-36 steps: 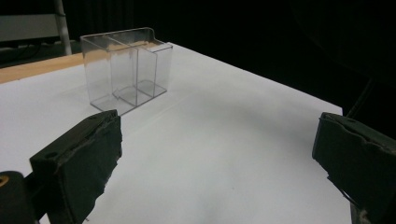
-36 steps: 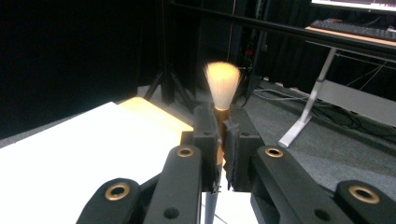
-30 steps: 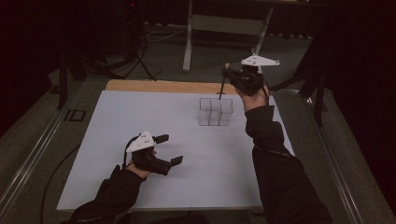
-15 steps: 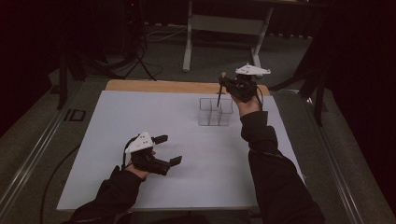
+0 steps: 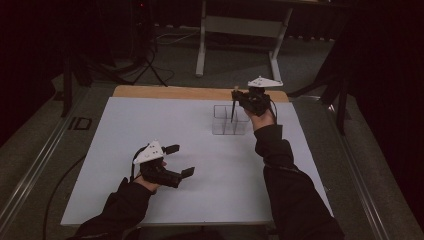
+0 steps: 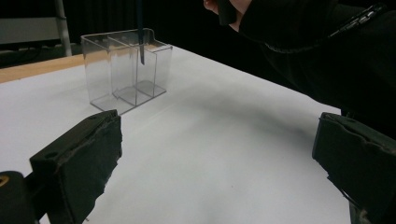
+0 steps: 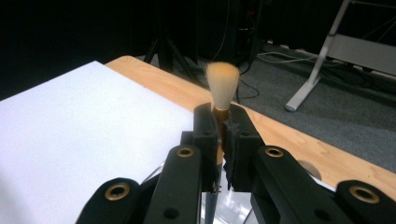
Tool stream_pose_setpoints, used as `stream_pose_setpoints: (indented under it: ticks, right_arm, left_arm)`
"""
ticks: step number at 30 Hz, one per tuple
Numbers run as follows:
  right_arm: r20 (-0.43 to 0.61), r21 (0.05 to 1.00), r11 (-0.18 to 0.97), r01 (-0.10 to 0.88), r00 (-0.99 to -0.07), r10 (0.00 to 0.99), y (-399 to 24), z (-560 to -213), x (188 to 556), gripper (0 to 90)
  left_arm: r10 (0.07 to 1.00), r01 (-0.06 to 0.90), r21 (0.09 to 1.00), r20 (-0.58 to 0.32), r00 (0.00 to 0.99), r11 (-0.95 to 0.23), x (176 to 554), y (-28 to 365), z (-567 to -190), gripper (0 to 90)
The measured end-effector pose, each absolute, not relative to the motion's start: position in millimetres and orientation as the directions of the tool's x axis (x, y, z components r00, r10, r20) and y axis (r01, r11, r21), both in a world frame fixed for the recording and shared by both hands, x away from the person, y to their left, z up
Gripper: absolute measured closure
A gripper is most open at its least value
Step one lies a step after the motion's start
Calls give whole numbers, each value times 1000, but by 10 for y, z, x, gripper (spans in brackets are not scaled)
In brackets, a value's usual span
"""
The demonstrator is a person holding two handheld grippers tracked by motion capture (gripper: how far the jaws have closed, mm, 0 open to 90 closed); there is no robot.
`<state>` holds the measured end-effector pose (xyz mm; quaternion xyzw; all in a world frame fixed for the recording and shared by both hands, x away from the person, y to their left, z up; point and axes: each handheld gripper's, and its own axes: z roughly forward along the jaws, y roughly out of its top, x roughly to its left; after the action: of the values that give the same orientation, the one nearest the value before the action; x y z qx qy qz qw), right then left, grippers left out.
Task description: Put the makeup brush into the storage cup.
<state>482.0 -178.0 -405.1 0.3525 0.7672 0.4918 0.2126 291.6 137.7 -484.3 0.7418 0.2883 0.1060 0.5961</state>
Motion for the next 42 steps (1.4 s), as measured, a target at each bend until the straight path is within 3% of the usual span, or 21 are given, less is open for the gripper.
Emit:
stream_pose_setpoints:
  ticks: [20,25,28,31,42]
  right_arm:
    - [54,892,253,375,-643,764,-1806,-4259,4807,827]
    - [110,890,220,399,-656,746,-1807,-4279,4832,365]
    - [128,882,213,419,-649,750,-1804,-4280,4843,153]
    - [128,880,227,418,-667,734,-1805,-4275,4829,108]
    - [114,887,236,397,-684,721,-1829,-4165,4709,109]
  left_arm:
    - [545,298,946,-185,818,-125,2915,1367,-4845,17]
    - [546,296,947,-183,818,-125,2915,1371,-4842,16]
    - [548,297,947,-184,816,-125,2915,1374,-4840,16]
    - [549,296,947,-182,816,-126,2913,1374,-4840,16]
    - [547,299,946,-186,816,-124,2906,1372,-4836,15]
